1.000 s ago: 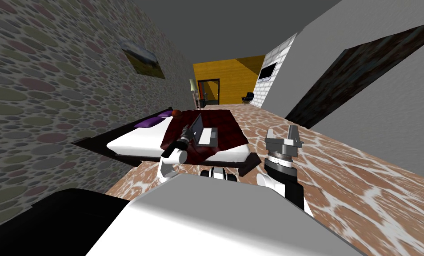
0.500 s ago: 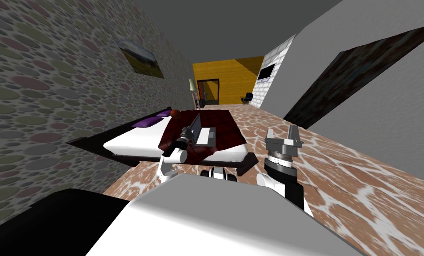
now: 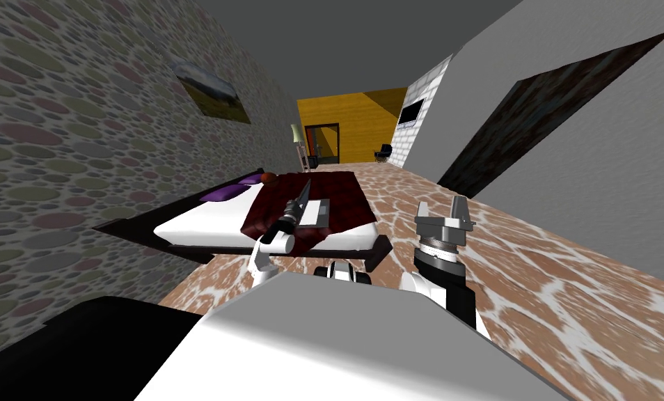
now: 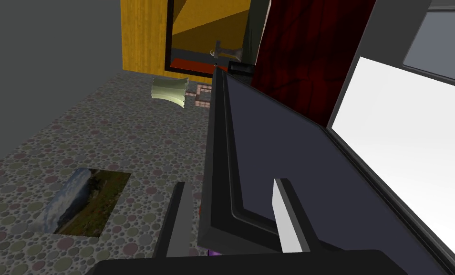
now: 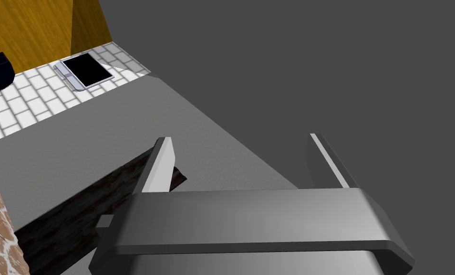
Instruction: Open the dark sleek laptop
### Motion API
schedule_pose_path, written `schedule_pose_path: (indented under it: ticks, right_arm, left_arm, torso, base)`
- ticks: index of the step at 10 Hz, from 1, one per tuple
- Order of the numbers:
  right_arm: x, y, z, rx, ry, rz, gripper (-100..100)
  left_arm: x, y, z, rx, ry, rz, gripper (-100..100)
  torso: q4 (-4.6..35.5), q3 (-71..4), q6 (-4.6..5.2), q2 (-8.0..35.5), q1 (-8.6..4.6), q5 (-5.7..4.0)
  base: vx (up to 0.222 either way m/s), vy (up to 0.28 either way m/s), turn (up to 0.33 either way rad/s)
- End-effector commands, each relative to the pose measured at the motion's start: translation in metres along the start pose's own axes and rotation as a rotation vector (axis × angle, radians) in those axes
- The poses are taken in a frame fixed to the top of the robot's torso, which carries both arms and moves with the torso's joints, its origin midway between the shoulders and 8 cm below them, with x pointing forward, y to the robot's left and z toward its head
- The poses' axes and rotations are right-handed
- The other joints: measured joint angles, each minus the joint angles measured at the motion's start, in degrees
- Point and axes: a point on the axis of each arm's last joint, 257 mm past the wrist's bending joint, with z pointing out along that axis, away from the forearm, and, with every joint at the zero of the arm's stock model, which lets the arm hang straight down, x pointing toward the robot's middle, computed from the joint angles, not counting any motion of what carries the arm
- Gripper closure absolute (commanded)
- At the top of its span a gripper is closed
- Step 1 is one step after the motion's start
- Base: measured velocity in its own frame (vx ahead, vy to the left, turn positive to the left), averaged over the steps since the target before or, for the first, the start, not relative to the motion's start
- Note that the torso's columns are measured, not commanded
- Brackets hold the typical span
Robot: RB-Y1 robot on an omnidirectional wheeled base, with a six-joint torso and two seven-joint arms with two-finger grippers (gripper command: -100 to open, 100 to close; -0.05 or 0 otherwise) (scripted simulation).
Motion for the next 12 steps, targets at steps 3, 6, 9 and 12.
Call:
schedule_pose_path:
  ticks: [3,6,9,12]
  right_arm:
    - [0.000,0.000,0.000,0.000,0.000,0.000,0]
    - [0.000,0.000,0.000,0.000,0.000,0.000,0]
    - [0.000,0.000,0.000,0.000,0.000,0.000,0]
    - [0.000,0.000,0.000,0.000,0.000,0.000,0]
  left_arm:
    - [-0.009,0.013,0.009,0.004,-0.009,0.125,100]
    - [-0.019,0.028,0.017,0.008,-0.016,0.249,100]
    - [-0.027,0.044,0.025,0.011,-0.016,0.376,100]
    - [-0.033,0.053,0.027,0.005,-0.016,0.431,100]
  torso:
    - [0.1,0.1,0.00,0.1,0.10,0.02]
    - [0.0,-0.1,0.12,-0.1,-0.21,-0.10]
    - [0.1,0.0,0.12,0.0,-0.24,-0.10]
    - [0.1,0.1,0.10,0.1,-0.21,-0.11]
  base:
    - [-0.010,-0.061,-0.008]
    - [-0.021,-0.098,0.003]
    - [-0.019,-0.102,-0.006]
    - [-0.014,-0.078,-0.004]
